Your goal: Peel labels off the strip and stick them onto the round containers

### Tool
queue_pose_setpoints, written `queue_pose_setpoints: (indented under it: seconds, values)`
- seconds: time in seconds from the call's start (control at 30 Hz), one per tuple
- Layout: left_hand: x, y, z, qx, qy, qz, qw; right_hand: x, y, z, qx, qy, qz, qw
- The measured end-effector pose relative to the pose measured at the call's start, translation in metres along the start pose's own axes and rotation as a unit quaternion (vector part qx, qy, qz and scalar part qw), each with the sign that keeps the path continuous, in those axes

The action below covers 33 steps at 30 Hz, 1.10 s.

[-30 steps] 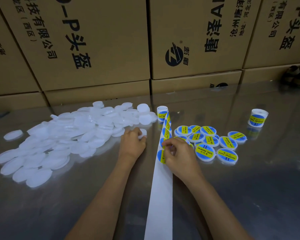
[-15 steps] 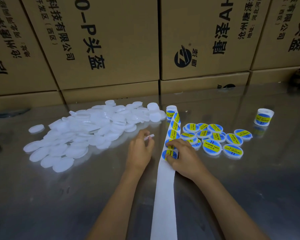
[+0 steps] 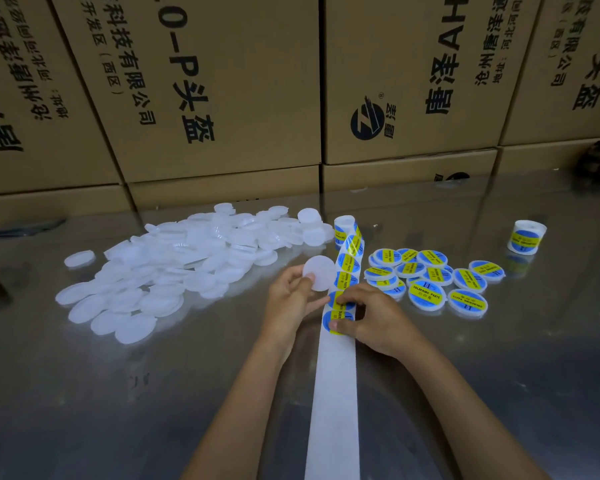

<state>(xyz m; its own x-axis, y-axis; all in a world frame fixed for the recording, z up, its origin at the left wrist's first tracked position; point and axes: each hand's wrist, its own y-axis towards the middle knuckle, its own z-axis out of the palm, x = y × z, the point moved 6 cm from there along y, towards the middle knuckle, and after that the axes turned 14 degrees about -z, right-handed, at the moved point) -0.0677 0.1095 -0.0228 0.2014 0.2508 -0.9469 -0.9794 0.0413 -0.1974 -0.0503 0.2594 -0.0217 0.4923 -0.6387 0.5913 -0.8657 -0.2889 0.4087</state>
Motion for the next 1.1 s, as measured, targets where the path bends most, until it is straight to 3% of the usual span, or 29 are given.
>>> queue_pose_setpoints:
  seconds: [0.33, 0.47, 0.77, 0.97, 1.1]
  values:
    - [0.000, 0.004, 0.008, 0.025, 0.083, 0.016, 0.996, 0.005, -0.001, 0.001, 0.008, 0.070, 0.007, 0.998]
    - [0.002, 0.004, 0.008, 0.028, 0.089, -0.011, 0.996, 0.007, -0.001, 0.003, 0.005, 0.180, 0.040, 0.983]
    - [0.007, 0.005, 0.004, 0.047, 0.065, -0.032, 0.996, -0.005, 0.002, -0.018, -0.187, 0.386, 0.106, 0.897]
    - [0.002, -0.005, 0.011, 0.137, 0.010, -0.032, 0.990, 0.000, 0.005, -0.021, -0.249, 0.375, 0.075, 0.890]
    - [0.002, -0.008, 0.016, 0.158, -0.013, -0.050, 0.986, 0.007, 0.004, -0.025, -0.260, 0.350, 0.052, 0.898]
